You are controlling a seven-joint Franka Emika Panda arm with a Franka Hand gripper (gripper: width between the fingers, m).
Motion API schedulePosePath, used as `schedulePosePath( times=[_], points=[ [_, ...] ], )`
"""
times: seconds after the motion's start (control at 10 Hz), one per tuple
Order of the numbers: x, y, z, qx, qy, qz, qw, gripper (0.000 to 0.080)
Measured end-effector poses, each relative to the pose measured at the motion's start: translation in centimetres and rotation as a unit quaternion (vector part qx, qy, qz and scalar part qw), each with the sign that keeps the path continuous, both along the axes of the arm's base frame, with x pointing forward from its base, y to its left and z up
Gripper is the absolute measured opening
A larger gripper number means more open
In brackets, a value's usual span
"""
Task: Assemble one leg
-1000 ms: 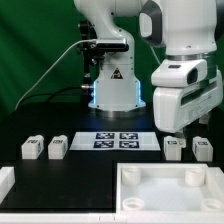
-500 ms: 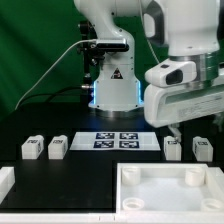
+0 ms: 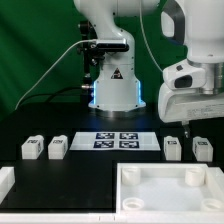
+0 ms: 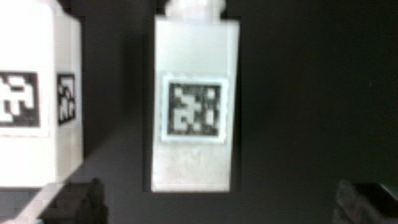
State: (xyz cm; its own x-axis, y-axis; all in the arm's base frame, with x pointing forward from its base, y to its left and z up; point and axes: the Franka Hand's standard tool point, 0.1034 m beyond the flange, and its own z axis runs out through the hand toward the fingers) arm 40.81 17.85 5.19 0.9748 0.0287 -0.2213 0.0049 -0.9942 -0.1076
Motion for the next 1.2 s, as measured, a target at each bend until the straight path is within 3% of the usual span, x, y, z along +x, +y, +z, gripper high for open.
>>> schedulePosePath(
  times=[0.2,0.3,0.5,0.7,0.9,1.2],
  points=[
    [-0.3,0.0,-0.3,-0.007,0.094,0.0,0.996,0.0649],
    [-1.2,-0.4,-0.4,-0.012,0.147,0.008,0.989,0.0649],
    [-2.0,-0.9,-1.4,-0.013,0.255,0.022,0.966,0.0649],
    [-1.5,-0.7,-1.9,-0.008,0.305,0.026,0.952,0.0649],
    [-1.5,-0.4,-2.2,-0.012,0.303,0.02,0.953,0.0649],
    [-2.4,0.4,-3.9,-0.019,0.32,0.017,0.947,0.0649]
  ],
)
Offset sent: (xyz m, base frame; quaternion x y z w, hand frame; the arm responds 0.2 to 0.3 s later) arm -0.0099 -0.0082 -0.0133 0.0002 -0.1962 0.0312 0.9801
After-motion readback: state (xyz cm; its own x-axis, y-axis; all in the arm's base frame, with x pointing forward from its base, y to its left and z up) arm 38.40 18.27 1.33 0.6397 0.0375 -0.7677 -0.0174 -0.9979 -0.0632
